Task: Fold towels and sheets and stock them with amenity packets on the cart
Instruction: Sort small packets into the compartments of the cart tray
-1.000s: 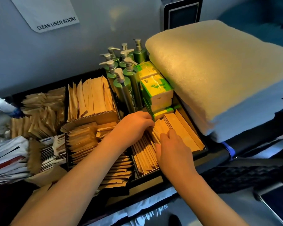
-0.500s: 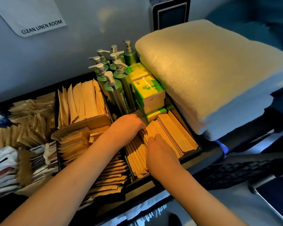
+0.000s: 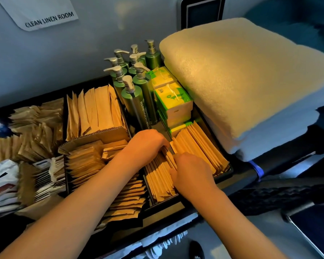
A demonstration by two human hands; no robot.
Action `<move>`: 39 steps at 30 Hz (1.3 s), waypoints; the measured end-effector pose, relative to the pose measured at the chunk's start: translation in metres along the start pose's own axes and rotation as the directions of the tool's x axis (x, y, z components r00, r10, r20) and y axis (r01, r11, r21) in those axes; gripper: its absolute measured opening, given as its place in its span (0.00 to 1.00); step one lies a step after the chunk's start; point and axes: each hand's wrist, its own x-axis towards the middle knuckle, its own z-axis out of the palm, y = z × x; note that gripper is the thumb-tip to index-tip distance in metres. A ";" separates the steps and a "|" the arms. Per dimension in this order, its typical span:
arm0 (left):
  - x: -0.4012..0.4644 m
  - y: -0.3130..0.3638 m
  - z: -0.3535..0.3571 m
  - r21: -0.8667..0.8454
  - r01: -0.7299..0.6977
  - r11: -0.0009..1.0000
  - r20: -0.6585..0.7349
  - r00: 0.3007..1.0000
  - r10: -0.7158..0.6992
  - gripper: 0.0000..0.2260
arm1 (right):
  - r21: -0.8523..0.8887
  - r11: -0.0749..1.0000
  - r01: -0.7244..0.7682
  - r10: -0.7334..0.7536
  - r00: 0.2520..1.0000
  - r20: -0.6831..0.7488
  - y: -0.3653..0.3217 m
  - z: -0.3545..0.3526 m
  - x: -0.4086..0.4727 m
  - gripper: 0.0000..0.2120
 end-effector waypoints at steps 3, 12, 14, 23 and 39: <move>0.008 0.002 0.001 0.029 -0.008 1.000 0.023 1.000 0.007 0.18 | 0.036 0.999 0.017 -0.015 0.999 -0.034 -0.001 0.003 -0.003 0.11; -0.016 0.005 -0.008 -0.282 0.018 0.959 -0.122 0.991 -0.055 0.20 | 0.100 0.993 0.067 -0.051 0.986 -0.156 0.004 -0.005 -0.017 0.11; -0.024 0.006 -0.012 -0.298 0.019 0.954 -0.114 0.992 -0.055 0.17 | 0.082 0.996 0.045 -0.038 0.996 -0.086 0.007 -0.003 -0.016 0.10; -0.081 -0.011 -0.032 -0.320 0.165 0.933 -0.212 0.947 -0.240 0.13 | 0.093 0.991 0.094 -0.086 0.992 -0.095 -0.013 -0.007 -0.006 0.11; -0.330 -0.047 -0.012 -0.544 0.521 0.658 -0.308 0.605 -0.734 0.13 | 0.168 0.777 0.606 -0.616 0.788 0.011 -0.180 -0.003 -0.010 0.18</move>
